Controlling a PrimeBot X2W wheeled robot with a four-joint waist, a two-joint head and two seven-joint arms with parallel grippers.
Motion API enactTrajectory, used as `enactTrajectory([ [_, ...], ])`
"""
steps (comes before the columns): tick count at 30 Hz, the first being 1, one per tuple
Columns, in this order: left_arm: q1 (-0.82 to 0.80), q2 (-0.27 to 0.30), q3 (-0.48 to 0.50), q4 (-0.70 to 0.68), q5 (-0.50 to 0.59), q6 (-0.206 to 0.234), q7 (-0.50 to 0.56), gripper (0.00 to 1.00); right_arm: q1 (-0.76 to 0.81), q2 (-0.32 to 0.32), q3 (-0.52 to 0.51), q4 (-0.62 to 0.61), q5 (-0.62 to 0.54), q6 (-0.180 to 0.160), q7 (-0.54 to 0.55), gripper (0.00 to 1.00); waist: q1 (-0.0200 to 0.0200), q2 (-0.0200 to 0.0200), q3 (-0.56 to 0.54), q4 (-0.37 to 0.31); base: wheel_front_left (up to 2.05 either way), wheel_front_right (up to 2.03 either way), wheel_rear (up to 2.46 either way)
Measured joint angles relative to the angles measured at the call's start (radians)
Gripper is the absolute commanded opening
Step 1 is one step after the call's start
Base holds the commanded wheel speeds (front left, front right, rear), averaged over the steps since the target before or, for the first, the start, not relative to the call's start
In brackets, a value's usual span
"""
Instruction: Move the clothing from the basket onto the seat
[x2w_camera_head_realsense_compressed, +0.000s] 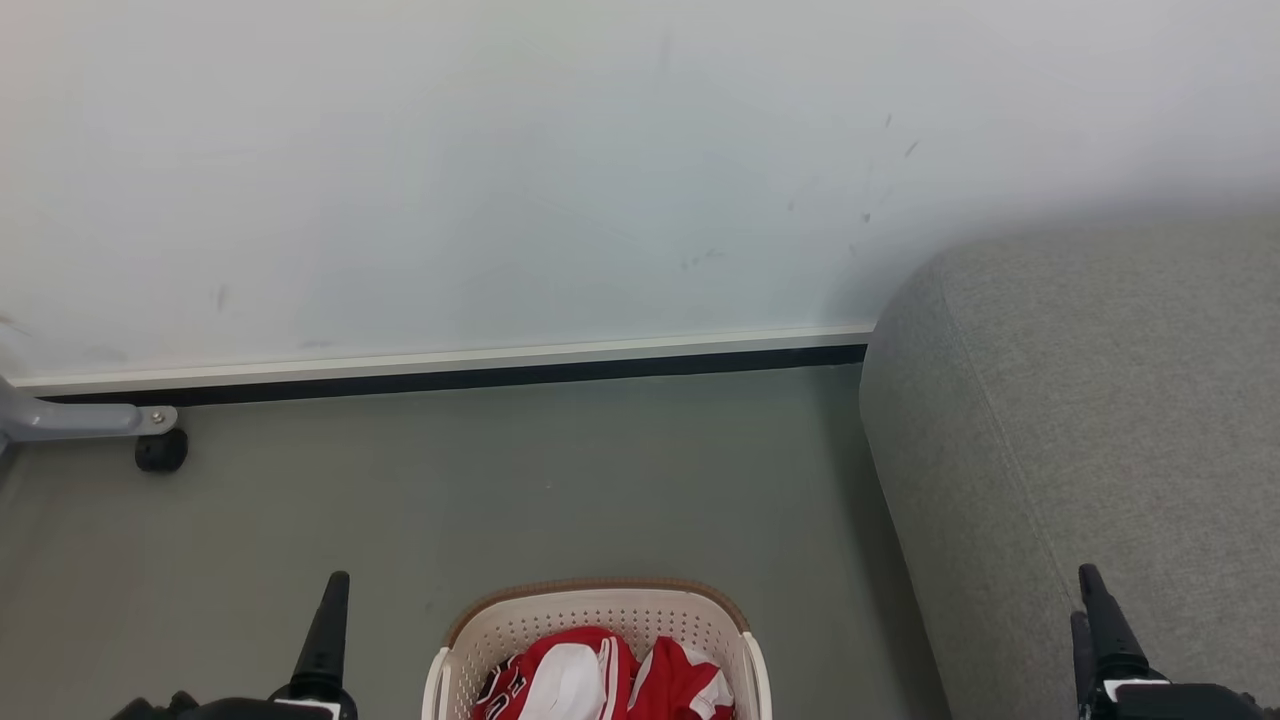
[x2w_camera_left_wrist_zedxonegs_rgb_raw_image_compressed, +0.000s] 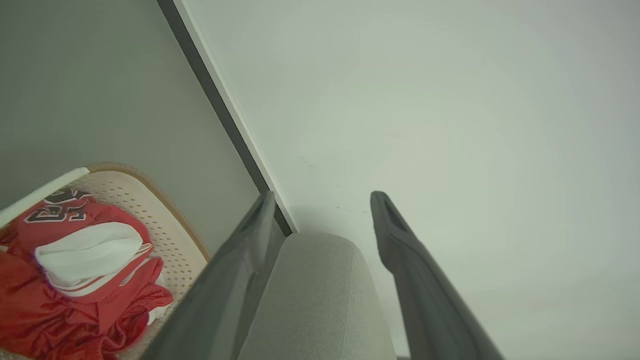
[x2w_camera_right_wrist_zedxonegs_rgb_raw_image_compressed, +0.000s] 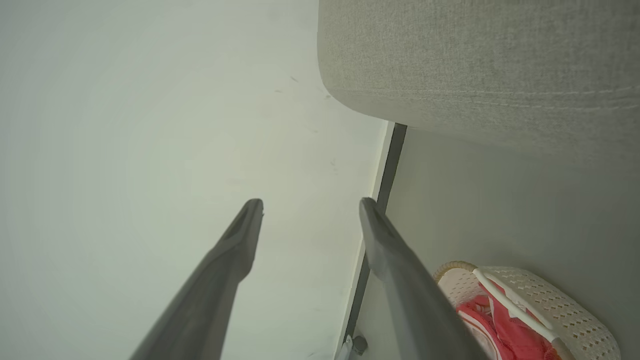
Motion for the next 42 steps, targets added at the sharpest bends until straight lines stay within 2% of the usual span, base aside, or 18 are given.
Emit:
enactTrajectory([
  [10,0.000,0.013,-0.041,-0.029,0.172,0.035,-0.038,1.00,0.002,-0.010,0.066,-0.039,-0.198,-0.026,-0.035,1.00,0.0000,0.0000,-0.010,-0.001,0.00,0.00,0.00],
  [21,0.001,0.051,-0.100,-0.049,0.425,0.068,-0.080,1.00,0.009,-0.038,0.151,-0.051,-0.417,-0.060,-0.079,1.00,0.0000,0.0001,-0.020,-0.005,0.00,0.00,0.00],
  [42,0.041,0.064,-0.122,-0.068,0.789,0.120,-0.157,1.00,0.011,-0.059,0.254,-0.063,-0.716,-0.106,-0.155,1.00,0.0000,0.0000,-0.033,-0.010,0.00,0.00,0.00],
])
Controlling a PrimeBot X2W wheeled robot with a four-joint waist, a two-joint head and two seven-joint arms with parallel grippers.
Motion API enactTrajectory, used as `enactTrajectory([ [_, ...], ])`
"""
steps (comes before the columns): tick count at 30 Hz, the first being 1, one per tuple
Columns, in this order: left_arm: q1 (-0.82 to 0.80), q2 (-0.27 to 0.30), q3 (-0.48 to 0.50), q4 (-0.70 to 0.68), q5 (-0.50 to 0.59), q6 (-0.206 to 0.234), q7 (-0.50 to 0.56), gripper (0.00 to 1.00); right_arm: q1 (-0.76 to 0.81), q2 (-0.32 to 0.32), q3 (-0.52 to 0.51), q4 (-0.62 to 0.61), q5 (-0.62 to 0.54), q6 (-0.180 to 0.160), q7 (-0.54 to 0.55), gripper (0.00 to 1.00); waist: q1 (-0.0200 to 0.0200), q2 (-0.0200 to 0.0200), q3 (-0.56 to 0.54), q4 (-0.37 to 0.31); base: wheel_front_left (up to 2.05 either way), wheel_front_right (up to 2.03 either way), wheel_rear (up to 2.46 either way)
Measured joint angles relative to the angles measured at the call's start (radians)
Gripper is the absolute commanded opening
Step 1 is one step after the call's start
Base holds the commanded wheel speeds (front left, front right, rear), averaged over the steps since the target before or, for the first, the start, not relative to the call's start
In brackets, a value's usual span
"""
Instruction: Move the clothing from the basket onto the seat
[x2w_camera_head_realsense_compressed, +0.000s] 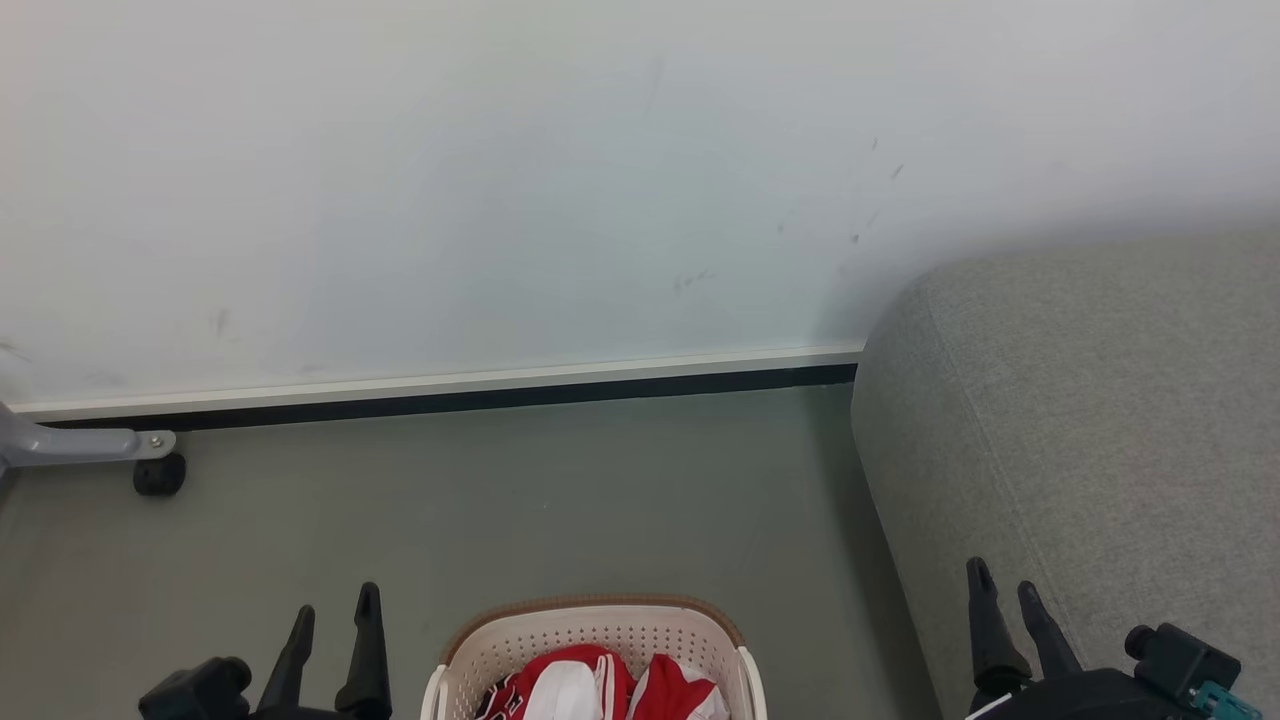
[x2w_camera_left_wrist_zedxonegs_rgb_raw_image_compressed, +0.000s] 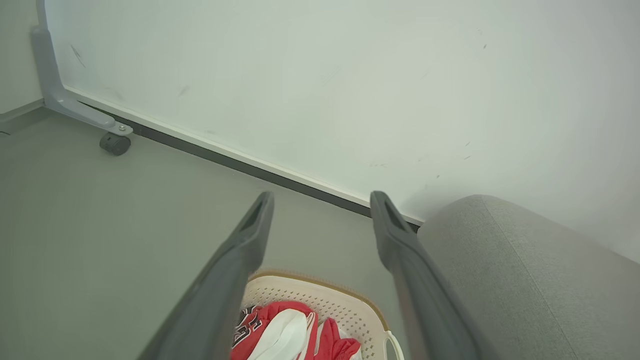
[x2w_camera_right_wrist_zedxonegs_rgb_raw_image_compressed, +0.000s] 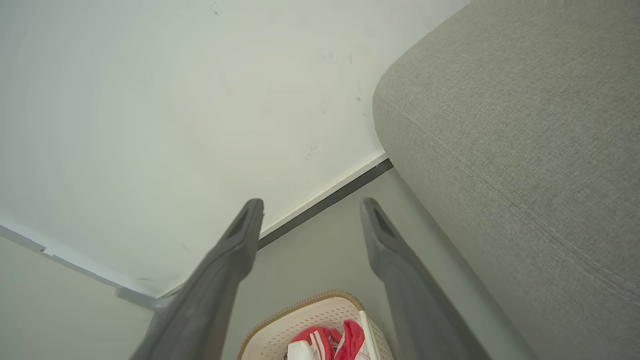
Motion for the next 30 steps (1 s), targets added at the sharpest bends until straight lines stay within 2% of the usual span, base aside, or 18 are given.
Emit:
enactTrajectory([
  [30,0.046,0.006,-0.016,-0.028,0.408,0.070,-0.105,1.00,0.021,-0.030,0.109,-0.020,-0.377,-0.048,-0.108,1.00,0.0000,0.0000,-0.017,-0.009,0.00,0.00,0.00],
])
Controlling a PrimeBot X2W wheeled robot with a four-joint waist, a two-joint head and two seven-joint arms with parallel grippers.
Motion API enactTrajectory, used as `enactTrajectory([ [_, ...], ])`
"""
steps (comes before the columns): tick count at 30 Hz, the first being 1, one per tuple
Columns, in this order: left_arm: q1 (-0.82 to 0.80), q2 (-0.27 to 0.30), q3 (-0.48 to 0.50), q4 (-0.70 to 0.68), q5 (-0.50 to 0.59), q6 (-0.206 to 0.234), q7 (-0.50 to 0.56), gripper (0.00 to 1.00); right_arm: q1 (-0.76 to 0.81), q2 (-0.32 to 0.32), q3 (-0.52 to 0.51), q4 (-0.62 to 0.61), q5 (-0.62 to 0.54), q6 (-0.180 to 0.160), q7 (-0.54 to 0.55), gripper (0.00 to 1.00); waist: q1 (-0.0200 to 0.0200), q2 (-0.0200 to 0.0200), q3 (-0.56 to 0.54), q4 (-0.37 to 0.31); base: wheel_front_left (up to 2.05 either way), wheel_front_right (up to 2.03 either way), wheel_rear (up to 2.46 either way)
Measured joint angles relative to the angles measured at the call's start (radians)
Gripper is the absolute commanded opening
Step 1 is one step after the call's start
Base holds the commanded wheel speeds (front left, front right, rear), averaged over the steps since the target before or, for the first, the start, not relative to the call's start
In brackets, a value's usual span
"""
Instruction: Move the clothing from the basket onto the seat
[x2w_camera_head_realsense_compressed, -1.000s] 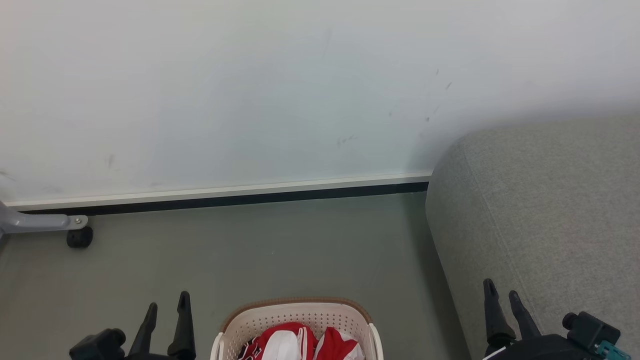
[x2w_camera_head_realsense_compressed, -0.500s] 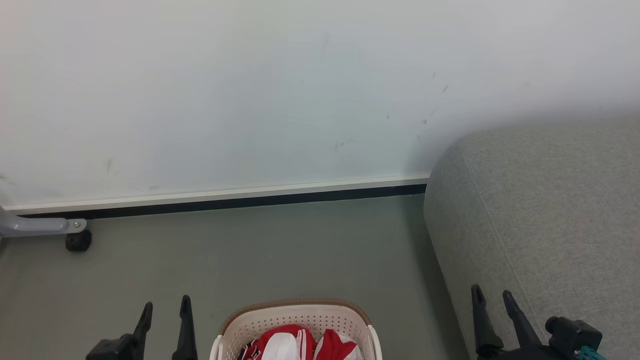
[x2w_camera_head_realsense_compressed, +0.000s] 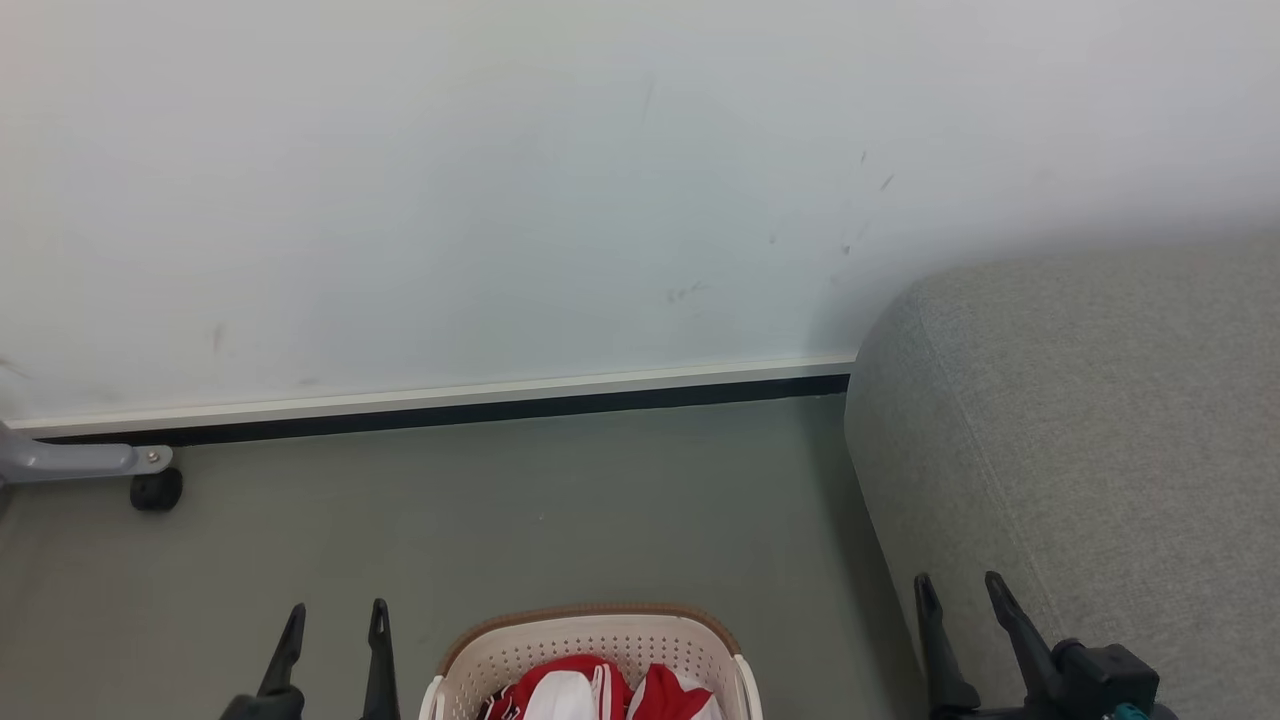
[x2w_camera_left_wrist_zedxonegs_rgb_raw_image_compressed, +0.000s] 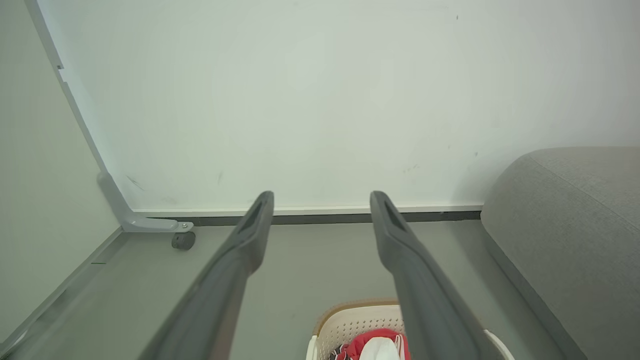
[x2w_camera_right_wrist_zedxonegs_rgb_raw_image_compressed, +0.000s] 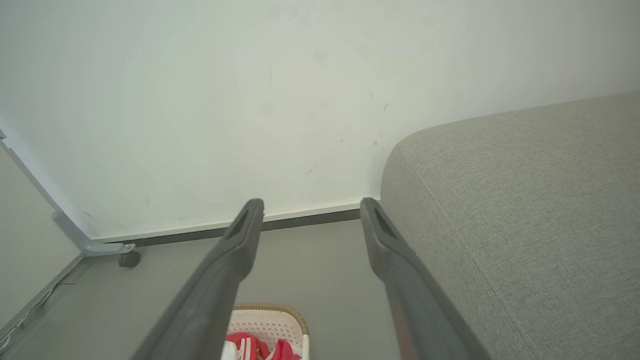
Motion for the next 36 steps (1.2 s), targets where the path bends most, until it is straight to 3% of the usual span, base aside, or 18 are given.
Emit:
enactTrajectory([
  [7,0.013,0.001,-0.012,-0.001,0.085,0.006,-0.026,1.00,0.003,-0.002,0.025,-0.005,-0.086,-0.012,-0.025,1.00,0.0000,0.0000,-0.005,-0.002,0.00,0.00,0.00],
  [36,0.020,0.014,-0.013,0.010,0.093,-0.011,-0.026,1.00,0.023,0.000,0.007,-0.025,-0.104,-0.008,-0.025,1.00,0.0000,0.0000,0.024,0.000,0.00,0.00,0.00],
])
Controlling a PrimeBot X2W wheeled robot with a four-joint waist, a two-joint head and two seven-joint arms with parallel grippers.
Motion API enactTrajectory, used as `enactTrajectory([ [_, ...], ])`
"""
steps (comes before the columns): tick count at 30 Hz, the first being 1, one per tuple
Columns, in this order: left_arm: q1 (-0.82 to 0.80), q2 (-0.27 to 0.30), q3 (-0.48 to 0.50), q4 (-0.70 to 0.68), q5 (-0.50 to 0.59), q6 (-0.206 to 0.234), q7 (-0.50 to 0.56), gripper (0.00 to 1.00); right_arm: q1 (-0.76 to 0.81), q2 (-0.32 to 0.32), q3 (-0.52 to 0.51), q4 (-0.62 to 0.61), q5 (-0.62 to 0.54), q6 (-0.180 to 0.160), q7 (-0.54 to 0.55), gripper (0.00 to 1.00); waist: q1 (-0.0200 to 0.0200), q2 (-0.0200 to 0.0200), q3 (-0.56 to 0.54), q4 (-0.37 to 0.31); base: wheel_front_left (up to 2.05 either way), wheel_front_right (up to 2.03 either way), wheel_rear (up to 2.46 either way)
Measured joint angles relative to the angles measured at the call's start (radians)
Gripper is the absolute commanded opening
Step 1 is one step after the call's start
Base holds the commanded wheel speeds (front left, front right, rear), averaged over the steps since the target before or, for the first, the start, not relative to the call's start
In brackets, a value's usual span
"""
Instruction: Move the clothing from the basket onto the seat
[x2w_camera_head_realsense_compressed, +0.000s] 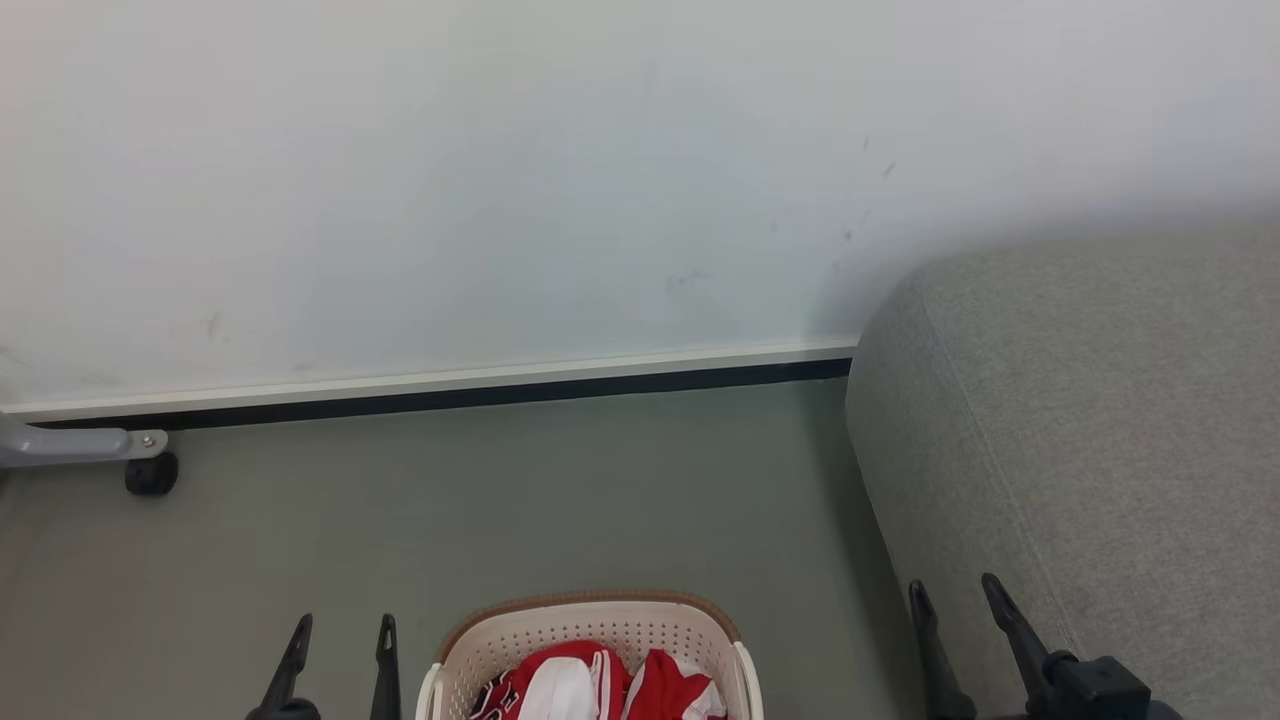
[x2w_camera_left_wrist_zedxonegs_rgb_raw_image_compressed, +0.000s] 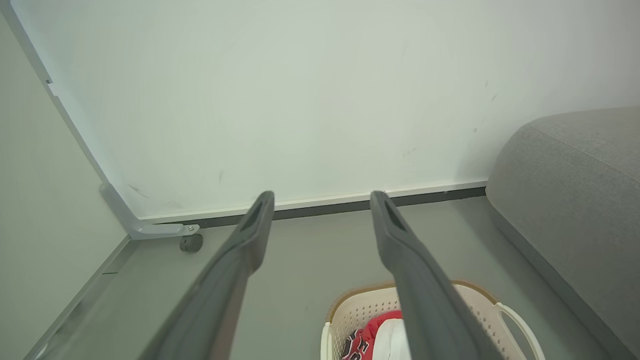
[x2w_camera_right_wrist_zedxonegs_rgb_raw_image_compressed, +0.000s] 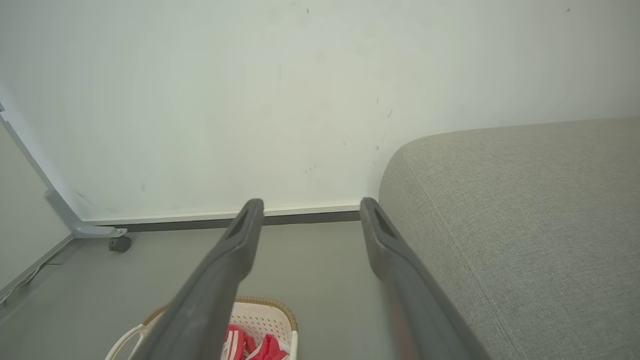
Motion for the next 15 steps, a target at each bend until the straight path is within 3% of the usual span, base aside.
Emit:
enactTrajectory([
  [15,-0.057,0.006,-0.031,0.046,0.031,-0.025,-0.002,1.00,-0.048,-0.021,-0.015,-0.102,-0.043,0.004,0.000,1.00,0.0001,0.0001,0.159,-0.023,0.00,0.00,0.00],
])
